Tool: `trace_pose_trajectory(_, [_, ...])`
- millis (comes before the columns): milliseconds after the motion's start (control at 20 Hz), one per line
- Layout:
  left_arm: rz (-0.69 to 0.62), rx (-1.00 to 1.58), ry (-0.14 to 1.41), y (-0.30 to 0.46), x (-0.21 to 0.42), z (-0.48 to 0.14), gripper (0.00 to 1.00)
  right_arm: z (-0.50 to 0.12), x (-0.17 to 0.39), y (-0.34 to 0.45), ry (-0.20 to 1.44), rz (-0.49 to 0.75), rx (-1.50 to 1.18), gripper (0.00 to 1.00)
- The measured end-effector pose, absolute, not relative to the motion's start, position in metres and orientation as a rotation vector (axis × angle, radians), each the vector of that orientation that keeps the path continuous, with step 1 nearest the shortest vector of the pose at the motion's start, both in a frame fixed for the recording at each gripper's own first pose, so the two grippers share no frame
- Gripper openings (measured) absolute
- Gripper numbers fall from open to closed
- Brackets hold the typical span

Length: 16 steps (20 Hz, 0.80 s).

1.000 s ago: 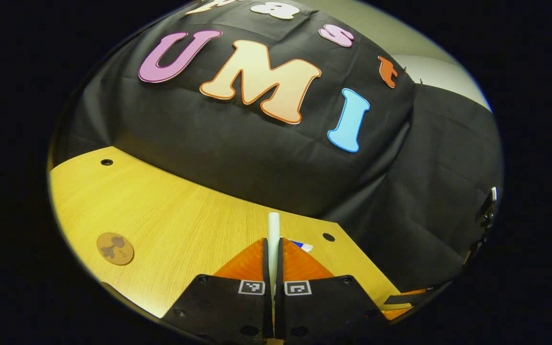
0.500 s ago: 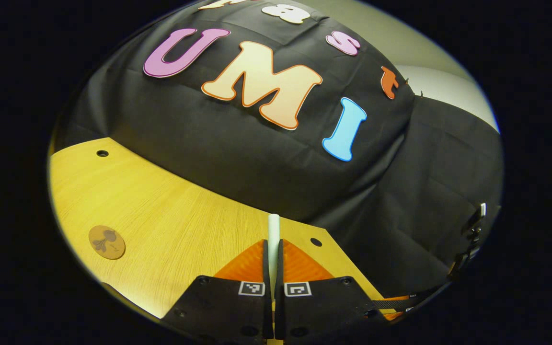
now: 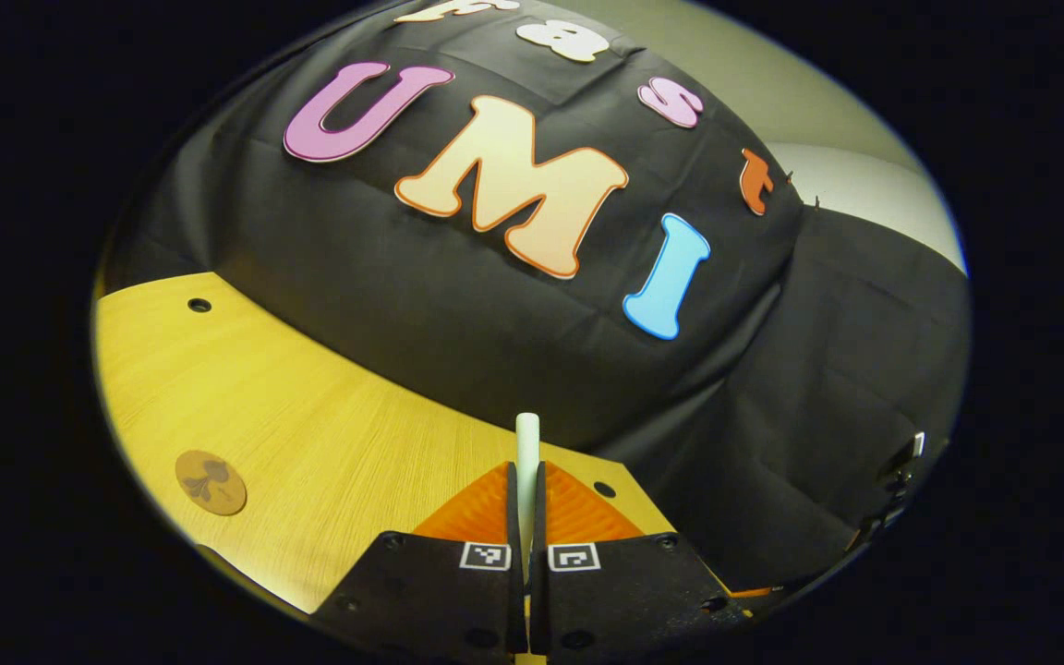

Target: Put the toothbrush and toothpaste on the desktop into the cup, then pick up the cup and place it on the coaster on the desktop.

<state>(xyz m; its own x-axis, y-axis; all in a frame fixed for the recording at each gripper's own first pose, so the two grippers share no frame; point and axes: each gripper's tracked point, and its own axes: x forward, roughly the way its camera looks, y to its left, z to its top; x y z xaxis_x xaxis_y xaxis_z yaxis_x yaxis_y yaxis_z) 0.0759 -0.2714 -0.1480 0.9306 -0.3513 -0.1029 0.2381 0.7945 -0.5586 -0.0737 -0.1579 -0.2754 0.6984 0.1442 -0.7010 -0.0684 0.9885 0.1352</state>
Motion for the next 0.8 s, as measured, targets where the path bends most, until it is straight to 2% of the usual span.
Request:
trace_pose_trajectory(100, [-0.31, -0.586, 0.195, -0.271, 0.085, -0.149, 0.0, -0.276, -0.076, -0.159, 0.792, 0.118, 0.087, 0.99])
trace_pose_trajectory(200, [-0.3, -0.601, 0.185, -0.271, 0.091, -0.15, 0.0, -0.276, -0.08, -0.161, 0.795, 0.118, 0.081, 0.99])
trace_pose_trajectory(250, [-0.294, -0.604, 0.174, -0.27, 0.094, -0.15, 0.0, -0.277, -0.08, -0.162, 0.796, 0.115, 0.081, 0.95])
trace_pose_trajectory(350, [-0.298, -0.596, 0.158, -0.275, 0.098, -0.147, 0.0, -0.278, -0.081, -0.164, 0.8, 0.11, 0.086, 0.99])
trace_pose_trajectory(500, [-0.307, -0.565, 0.136, -0.281, 0.104, -0.146, 0.0, -0.28, -0.082, -0.164, 0.804, 0.11, 0.092, 0.99])
trace_pose_trajectory(550, [-0.305, -0.559, 0.125, -0.281, 0.106, -0.145, 0.0, -0.282, -0.081, -0.164, 0.805, 0.111, 0.093, 0.95])
trace_pose_trajectory(650, [-0.294, -0.55, 0.119, -0.28, 0.113, -0.15, 0.0, -0.286, -0.081, -0.163, 0.81, 0.112, 0.1, 0.99])
trace_pose_trajectory(800, [-0.277, -0.554, 0.13, -0.277, 0.116, -0.161, 0.01, -0.296, -0.084, -0.16, 0.83, 0.118, 0.117, 0.99])
